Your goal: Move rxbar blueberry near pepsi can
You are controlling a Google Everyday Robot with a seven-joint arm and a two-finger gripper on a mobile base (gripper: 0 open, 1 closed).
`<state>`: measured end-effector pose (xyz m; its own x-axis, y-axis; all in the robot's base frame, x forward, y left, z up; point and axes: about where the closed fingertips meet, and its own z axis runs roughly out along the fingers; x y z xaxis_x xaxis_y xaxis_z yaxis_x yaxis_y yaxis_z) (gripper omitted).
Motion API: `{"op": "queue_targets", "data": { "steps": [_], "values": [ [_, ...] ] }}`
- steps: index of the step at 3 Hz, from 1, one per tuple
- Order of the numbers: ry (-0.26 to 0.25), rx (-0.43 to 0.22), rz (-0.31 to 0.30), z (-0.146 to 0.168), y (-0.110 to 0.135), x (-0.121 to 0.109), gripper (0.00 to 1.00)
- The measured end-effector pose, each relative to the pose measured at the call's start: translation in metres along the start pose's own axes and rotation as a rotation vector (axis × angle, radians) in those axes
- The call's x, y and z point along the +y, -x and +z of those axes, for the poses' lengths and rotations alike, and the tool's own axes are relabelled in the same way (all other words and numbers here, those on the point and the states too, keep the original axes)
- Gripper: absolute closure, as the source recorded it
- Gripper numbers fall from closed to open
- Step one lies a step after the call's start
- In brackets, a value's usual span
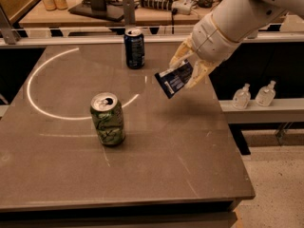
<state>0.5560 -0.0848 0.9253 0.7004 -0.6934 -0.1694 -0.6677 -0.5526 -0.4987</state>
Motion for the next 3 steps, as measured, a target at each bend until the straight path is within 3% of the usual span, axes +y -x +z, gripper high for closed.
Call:
{"op": "queue_targets", "data": {
  "steps": [1, 3],
  "values": [
    [-0.023, 0.051, 0.031, 0.007, -0.034, -0.017, 1.00],
    [-0.076, 0.092, 0.067, 0.046, -0.082, -0.055, 1.00]
  ]
}}
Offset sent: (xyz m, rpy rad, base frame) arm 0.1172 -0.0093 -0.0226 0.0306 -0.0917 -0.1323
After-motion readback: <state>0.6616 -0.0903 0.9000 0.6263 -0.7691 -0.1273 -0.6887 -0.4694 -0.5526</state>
